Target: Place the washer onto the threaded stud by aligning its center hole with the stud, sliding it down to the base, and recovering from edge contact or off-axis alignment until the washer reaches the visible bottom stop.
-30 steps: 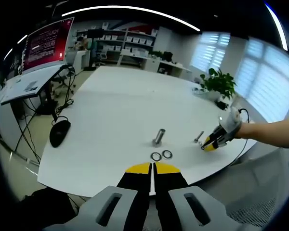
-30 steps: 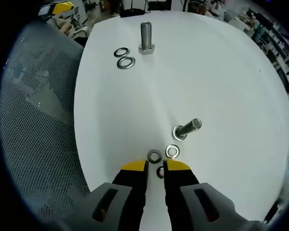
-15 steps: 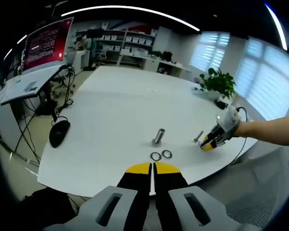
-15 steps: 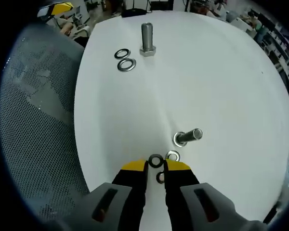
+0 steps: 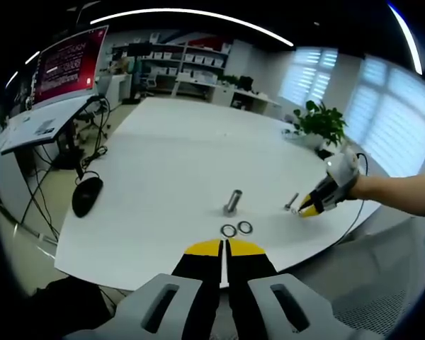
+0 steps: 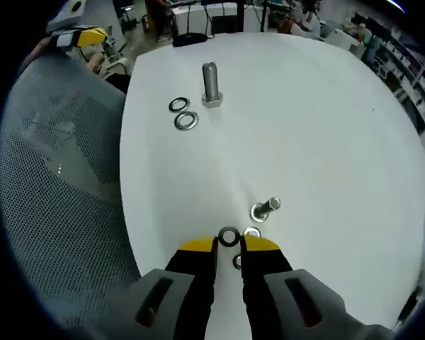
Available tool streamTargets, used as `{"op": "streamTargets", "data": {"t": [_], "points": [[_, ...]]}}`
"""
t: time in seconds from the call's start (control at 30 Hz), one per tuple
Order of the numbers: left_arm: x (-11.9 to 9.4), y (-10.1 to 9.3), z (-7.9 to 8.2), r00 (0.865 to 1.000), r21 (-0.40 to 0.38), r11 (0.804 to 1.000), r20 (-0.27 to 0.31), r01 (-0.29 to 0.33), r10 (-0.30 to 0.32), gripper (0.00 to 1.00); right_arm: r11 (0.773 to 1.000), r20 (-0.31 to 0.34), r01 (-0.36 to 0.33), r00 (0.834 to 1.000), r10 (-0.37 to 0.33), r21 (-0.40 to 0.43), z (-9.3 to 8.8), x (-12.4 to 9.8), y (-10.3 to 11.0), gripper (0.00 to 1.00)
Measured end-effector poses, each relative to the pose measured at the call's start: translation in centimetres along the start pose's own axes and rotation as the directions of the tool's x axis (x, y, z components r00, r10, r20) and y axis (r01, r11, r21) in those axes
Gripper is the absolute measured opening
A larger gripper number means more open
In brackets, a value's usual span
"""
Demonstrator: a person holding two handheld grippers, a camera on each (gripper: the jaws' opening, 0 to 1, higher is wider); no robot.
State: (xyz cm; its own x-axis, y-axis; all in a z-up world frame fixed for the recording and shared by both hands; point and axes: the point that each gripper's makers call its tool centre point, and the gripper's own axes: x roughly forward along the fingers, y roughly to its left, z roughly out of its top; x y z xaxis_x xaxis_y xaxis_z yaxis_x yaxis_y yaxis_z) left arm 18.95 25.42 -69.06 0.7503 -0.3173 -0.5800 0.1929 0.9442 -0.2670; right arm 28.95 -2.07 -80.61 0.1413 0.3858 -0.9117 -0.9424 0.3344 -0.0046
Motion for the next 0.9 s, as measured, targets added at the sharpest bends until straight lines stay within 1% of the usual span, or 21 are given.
{"op": "streamTargets", "data": {"t": [0.17,0.4,0.57,0.67,0.9], "points": [[0.0,0.0,0.0,1.0,-0.002,1.0,0.001,-0.001,0.001,0.0,1.0,0.037,0.011,0.999,-0.012,0.012,0.7,-0.9,0.0,0.15],[0.0,0.0,0.0,1.0,-0.003,1.0,-0.001,-0.002,0.002,0.0,0.998,0.1,0.054,0.993,-0.057,0.026,2.0,-2.4,-0.7,0.15],[0.0,0.0,-0.1,1.0,-0.004,1.0,-0.002,-0.001,0.001,0.0,0.996,0.129,0.083,0.988,-0.086,0.027,2.6,-3.0,-1.2,0.15],[-0.1,0.0,-0.1,1.0,-0.002,1.0,-0.003,0.001,-0.001,0.0,0.995,0.135,0.09,0.986,-0.094,0.032,2.8,-3.1,-1.3,0.15],[-0.1,0.0,-0.1,1.0,-0.004,1.0,-0.002,-0.002,0.002,0.0,0.993,0.122,0.118,0.985,-0.12,0.025,3.0,-2.7,-2.1,0.15]]}}
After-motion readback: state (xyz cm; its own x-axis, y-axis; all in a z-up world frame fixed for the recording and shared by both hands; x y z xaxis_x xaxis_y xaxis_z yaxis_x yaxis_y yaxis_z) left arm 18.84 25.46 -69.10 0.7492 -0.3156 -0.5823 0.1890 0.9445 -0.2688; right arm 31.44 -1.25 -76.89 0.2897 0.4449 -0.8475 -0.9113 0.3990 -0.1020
